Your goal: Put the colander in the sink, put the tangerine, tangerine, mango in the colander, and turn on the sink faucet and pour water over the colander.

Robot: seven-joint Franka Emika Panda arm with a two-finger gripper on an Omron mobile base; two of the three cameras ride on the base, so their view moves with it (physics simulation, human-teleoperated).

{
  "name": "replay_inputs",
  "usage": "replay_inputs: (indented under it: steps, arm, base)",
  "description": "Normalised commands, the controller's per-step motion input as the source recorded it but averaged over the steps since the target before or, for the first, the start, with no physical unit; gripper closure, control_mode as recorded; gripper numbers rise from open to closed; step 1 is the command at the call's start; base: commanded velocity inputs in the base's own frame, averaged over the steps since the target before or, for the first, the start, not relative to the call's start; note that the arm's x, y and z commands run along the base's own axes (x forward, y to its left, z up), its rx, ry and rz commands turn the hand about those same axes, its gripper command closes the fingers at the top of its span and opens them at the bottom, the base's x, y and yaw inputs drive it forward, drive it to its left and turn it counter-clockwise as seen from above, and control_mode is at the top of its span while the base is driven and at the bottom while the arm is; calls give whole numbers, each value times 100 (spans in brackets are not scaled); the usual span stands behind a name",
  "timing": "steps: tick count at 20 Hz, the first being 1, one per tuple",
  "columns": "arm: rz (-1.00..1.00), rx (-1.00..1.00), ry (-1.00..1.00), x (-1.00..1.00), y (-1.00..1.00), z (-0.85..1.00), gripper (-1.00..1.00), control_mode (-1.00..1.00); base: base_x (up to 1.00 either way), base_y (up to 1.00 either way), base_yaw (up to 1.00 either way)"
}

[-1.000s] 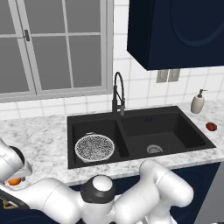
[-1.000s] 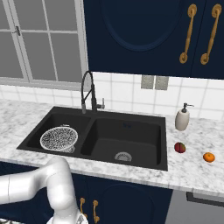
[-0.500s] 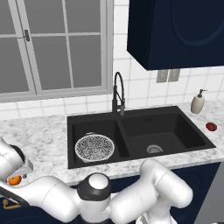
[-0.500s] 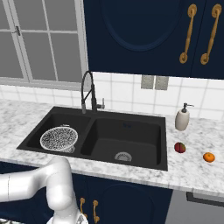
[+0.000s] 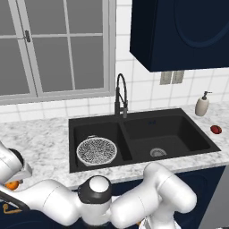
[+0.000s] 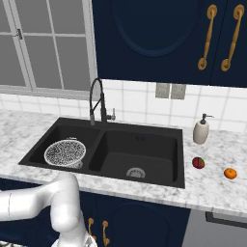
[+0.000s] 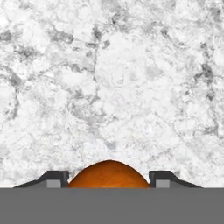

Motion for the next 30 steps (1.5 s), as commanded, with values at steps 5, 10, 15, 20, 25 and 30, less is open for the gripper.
replay_inputs:
  steps: [5, 10, 15, 20, 25, 30]
  arm:
    - [-6, 0, -2, -13, -17, 9, 100, -100]
    - [-28, 0, -3, 23, -90, 50, 100, -100]
    - [-36, 0, 0, 38, -100, 36, 100, -100]
    - [-36, 0, 0, 37, -100, 12, 100, -100]
    - [-33, 0, 0, 44, -100, 20, 100, -100]
    - [-32, 0, 0, 63, -100, 15, 100, -100]
  base:
    - [0, 0, 0]
    - [0, 0, 0]
    - [0, 0, 0]
    - [0, 0, 0]
    - [0, 0, 0]
    - [0, 0, 0]
